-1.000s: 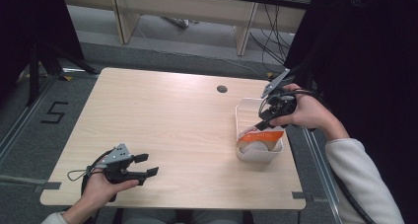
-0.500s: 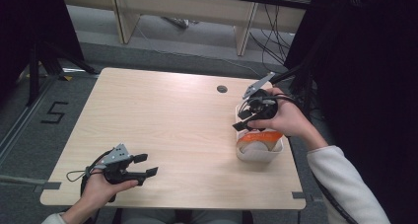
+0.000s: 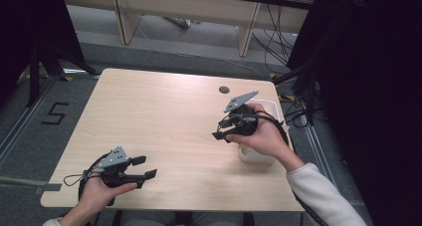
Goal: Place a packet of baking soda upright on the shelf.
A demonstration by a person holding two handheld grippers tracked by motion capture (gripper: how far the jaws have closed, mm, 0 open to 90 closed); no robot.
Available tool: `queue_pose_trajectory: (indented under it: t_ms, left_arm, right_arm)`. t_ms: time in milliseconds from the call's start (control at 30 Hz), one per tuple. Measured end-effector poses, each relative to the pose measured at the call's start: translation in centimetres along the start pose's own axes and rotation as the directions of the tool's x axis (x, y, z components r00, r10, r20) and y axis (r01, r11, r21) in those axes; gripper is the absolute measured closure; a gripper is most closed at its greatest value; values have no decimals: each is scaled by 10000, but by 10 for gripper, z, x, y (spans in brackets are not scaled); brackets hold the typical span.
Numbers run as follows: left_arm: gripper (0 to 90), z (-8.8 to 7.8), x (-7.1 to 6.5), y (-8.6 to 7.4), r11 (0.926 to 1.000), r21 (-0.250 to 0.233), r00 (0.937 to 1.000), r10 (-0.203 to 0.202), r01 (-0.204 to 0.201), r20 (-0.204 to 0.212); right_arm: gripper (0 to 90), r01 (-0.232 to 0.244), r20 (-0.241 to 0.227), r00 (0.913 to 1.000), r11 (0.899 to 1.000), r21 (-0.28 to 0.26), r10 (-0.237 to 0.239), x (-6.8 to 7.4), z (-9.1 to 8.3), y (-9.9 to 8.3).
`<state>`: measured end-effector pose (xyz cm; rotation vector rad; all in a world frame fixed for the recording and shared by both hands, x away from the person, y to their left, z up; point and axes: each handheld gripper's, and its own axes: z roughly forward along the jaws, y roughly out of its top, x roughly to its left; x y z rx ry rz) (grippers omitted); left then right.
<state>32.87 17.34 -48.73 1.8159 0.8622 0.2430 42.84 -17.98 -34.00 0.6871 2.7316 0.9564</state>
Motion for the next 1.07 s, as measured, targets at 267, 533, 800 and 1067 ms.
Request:
queue_pose_trajectory:
  t_ms: [267,533,800,1067]
  left_arm:
    - [315,1,-1,-1,9997,-37,9997,-260,260,13]
    - [314,0,-1,-1,9997,8,9997,-240,240,-22]
    - [315,0,0,0,10000,41,9999,18,-19,113]
    - [315,2,-1,-1,10000,38,9995,-60,59,299]
  right_arm:
    - [523,1491,445,9880,9885,-254,-1479,41,33,-18]
    - [514,1030,-512,9934,9947,28,-1027,62,63,-40]
    - [514,423,-798,9958,9989,-205,-438,69,90,-72]
    - [490,296,-568,9979,9993,-210,-307,66,81,-80]
